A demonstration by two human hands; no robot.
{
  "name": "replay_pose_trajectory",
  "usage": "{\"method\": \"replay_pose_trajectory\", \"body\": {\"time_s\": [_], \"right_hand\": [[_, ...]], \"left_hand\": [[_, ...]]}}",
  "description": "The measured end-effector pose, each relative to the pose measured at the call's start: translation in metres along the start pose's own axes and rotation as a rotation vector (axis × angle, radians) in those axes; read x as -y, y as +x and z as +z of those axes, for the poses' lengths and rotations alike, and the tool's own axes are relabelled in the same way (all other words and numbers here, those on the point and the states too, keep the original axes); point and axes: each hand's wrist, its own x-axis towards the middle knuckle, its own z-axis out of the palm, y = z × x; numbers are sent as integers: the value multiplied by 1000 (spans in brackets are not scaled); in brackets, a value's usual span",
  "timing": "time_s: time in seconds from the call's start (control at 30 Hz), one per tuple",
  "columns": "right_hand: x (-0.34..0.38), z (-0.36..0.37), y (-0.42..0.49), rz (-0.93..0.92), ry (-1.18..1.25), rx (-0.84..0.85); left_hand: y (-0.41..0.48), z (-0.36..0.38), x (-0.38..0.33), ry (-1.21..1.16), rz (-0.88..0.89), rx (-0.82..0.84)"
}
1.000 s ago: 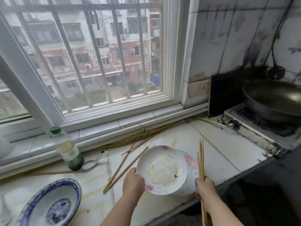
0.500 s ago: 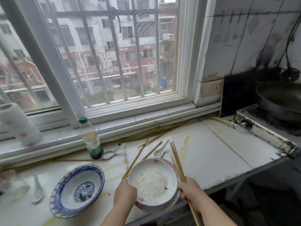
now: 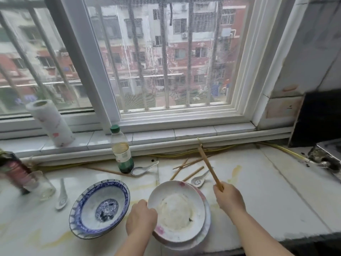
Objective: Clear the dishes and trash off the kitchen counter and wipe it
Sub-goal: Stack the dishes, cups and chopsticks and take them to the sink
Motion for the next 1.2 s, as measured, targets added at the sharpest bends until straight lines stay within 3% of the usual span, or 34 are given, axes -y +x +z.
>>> {"method": "replay_pose_trajectory", "body": {"time_s": [0.13, 0.43, 0.7, 1.07, 1.2], "right_hand": [[20, -17, 42, -167, -233, -64], [47, -17, 114, -303, -554, 98], [47, -2, 171, -325, -667, 227], [31, -10, 196, -343, -751, 280], [33, -24, 197, -494, -761, 291]], "left_hand": [[4, -3, -6, 44, -11, -8], [19, -5, -43, 152, 146, -238], [58, 15, -97, 132, 166, -130], [88, 39, -136, 348, 46, 21], [94, 46, -148, 420, 38, 22]]}}
